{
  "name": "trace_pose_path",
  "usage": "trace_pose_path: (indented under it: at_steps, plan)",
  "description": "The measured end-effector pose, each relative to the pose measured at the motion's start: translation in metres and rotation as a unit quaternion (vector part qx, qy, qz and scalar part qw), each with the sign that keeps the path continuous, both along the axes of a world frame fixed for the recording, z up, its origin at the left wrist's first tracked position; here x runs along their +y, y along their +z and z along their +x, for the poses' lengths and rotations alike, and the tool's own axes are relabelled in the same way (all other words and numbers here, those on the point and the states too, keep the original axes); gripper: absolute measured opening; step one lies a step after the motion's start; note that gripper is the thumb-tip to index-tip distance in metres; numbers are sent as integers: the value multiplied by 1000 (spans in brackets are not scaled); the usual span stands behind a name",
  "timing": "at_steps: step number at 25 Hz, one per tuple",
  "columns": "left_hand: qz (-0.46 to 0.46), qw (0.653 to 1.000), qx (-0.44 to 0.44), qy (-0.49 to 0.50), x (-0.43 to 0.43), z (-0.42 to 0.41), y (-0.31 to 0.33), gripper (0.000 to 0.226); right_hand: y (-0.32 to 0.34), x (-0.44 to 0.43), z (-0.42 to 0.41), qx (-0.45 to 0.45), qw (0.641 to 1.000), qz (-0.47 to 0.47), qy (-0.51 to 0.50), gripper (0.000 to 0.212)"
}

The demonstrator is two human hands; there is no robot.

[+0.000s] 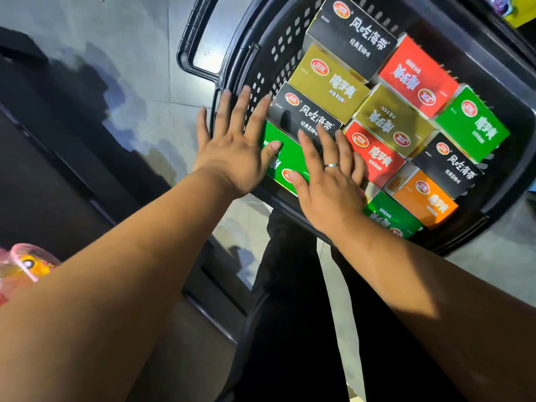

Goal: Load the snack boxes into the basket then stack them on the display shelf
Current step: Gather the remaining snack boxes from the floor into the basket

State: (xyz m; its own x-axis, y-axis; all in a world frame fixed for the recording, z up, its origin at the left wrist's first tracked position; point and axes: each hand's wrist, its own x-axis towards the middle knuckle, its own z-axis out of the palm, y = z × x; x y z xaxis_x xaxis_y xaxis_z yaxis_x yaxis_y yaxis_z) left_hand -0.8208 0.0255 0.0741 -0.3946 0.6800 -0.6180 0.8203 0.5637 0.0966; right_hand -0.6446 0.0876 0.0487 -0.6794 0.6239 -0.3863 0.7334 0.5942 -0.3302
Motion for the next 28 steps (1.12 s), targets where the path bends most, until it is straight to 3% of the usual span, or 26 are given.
trace_pose_path:
  at_steps: [7,12,17,23,28]
  plan:
    - [11,997,69,-39,4,6,-23,73,-17,6,-6,-105,993,19,45,68]
    - [23,992,108,-68,7,8,-36,74,-32,9,-8,-110,993,16,45,70]
    - [-45,986,143,-77,16,15,-38,73,-42,8,-11,-134,990,14,48,68]
    - [-113,980,144,-71,28,21,-39,70,-40,10,-17,-179,982,-7,57,66]
    - [-86,985,108,-101,23,16,-17,69,-1,24,-20,-207,974,-50,79,71]
